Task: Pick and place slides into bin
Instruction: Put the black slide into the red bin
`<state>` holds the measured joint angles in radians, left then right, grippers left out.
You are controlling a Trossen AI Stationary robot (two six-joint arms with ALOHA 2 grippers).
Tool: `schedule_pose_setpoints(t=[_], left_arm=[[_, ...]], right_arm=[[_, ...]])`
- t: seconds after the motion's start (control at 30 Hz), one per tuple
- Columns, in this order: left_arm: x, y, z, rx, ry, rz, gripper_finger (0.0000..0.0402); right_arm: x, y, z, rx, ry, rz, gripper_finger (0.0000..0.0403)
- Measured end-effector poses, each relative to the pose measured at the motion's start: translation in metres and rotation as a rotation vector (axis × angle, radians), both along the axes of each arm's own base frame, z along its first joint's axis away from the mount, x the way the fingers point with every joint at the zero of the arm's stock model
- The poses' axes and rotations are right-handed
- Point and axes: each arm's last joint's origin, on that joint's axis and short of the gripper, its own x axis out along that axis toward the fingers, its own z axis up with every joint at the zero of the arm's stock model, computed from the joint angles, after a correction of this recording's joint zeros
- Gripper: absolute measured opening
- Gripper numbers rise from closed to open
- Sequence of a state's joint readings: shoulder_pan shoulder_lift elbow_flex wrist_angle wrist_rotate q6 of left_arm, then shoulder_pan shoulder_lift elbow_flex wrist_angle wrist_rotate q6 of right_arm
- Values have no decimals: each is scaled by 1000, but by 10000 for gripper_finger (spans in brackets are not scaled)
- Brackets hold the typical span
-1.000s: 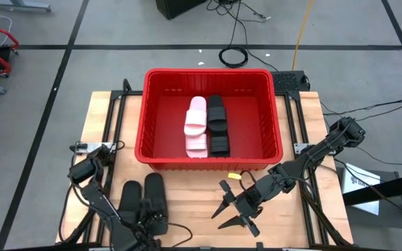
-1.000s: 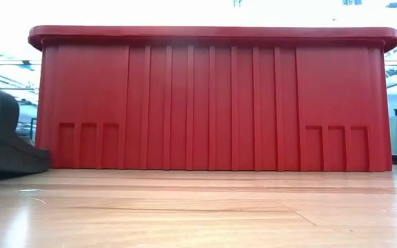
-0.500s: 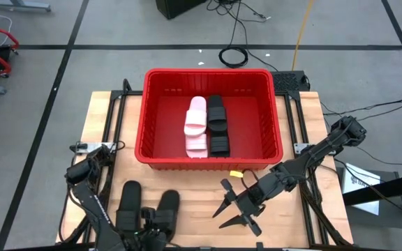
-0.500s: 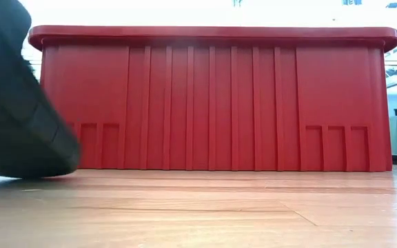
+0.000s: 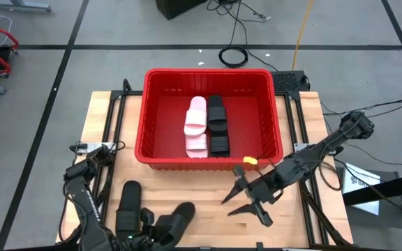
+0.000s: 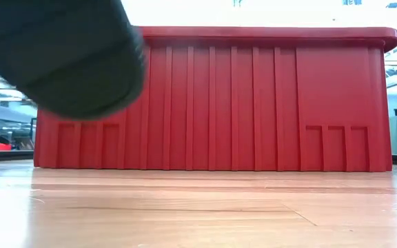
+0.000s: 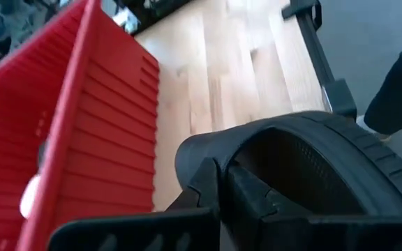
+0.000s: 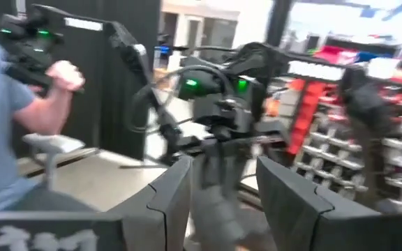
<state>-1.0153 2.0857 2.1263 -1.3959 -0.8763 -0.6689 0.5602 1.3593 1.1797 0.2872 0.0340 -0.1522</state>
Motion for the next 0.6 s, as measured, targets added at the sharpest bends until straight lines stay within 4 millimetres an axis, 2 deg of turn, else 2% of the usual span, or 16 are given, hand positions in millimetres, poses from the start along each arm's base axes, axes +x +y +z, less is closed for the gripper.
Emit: schedule_pose_setpoints(t=[0.23, 0.37, 0.6], left_arm=[[-3, 7, 39, 92, -57, -77, 3], [-6, 15, 64, 161, -111, -108, 2], [-19, 59, 109, 211, -194, -73, 2]], right_arm=[[-19, -18, 19, -34, -37, -175, 153], [-26, -26, 26, -54, -51, -195, 153], [-32, -42, 31, -88, -43, -234, 153]])
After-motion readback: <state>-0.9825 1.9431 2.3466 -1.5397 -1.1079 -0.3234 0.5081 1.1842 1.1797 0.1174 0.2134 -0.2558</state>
